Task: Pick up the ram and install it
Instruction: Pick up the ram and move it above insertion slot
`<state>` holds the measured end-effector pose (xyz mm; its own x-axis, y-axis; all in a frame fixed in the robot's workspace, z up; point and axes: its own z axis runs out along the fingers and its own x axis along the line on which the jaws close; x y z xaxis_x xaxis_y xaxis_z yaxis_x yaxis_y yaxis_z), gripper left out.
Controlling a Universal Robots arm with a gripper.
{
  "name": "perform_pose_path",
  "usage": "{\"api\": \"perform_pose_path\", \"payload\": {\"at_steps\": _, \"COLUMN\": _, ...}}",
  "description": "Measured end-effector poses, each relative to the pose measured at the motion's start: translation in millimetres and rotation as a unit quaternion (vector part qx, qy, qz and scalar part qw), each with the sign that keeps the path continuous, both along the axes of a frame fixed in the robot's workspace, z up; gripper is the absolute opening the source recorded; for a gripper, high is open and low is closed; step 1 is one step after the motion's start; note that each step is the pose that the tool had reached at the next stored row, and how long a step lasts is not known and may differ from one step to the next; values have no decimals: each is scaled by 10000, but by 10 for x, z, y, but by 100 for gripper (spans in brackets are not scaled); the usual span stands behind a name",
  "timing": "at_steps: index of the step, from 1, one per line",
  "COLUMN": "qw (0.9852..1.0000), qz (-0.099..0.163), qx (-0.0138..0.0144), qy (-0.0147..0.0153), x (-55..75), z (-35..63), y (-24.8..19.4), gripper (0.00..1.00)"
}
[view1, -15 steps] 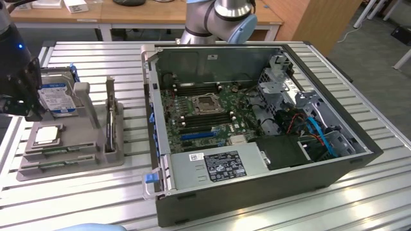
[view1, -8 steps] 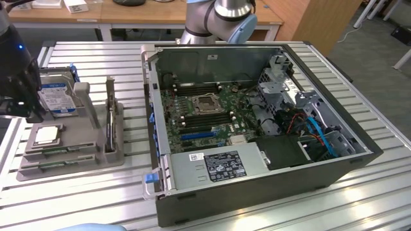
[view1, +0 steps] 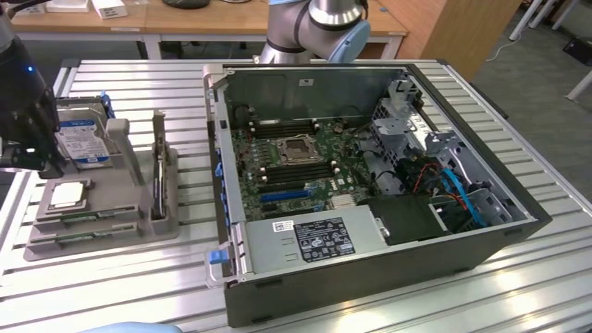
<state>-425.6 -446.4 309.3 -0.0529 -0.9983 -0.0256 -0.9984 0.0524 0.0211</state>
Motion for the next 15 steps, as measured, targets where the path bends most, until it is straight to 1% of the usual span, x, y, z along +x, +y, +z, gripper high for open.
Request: {"api": "perform_pose_path", "payload": {"at_steps": 15, "qw": 10000, "qz": 100, "qx": -1, "qy": 1, "x": 0, "z": -272, "y": -17, "gripper": 24}}
